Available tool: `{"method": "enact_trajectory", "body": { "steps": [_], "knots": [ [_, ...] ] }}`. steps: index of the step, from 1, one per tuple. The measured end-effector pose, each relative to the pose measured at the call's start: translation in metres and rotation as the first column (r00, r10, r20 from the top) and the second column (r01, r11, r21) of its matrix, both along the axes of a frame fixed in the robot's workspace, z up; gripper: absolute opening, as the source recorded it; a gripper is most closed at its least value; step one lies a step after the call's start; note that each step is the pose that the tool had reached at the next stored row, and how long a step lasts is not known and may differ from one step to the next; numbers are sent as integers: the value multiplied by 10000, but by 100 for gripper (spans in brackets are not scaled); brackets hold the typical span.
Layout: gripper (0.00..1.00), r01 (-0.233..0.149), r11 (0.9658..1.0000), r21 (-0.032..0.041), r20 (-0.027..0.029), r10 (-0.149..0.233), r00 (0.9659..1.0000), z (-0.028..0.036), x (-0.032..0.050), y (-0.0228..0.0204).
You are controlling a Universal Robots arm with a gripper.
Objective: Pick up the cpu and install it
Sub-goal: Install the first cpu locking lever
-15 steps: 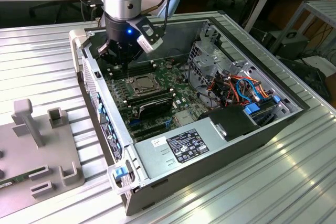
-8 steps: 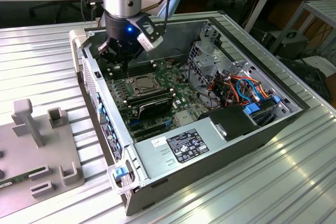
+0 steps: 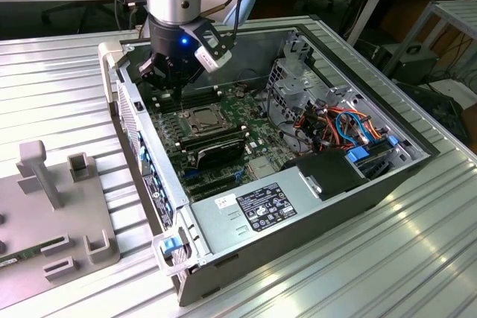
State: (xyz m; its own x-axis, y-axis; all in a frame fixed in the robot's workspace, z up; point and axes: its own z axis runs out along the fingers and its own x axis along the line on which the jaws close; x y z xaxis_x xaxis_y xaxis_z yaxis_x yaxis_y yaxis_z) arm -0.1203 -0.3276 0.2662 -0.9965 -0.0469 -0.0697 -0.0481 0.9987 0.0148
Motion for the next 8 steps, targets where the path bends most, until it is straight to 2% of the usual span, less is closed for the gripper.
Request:
{"method": "enact_trajectory", "body": {
  "steps": [8],
  "knots": [
    [11, -1, 10000, 0, 0, 1, 10000, 25, 0, 0]
  ]
}}
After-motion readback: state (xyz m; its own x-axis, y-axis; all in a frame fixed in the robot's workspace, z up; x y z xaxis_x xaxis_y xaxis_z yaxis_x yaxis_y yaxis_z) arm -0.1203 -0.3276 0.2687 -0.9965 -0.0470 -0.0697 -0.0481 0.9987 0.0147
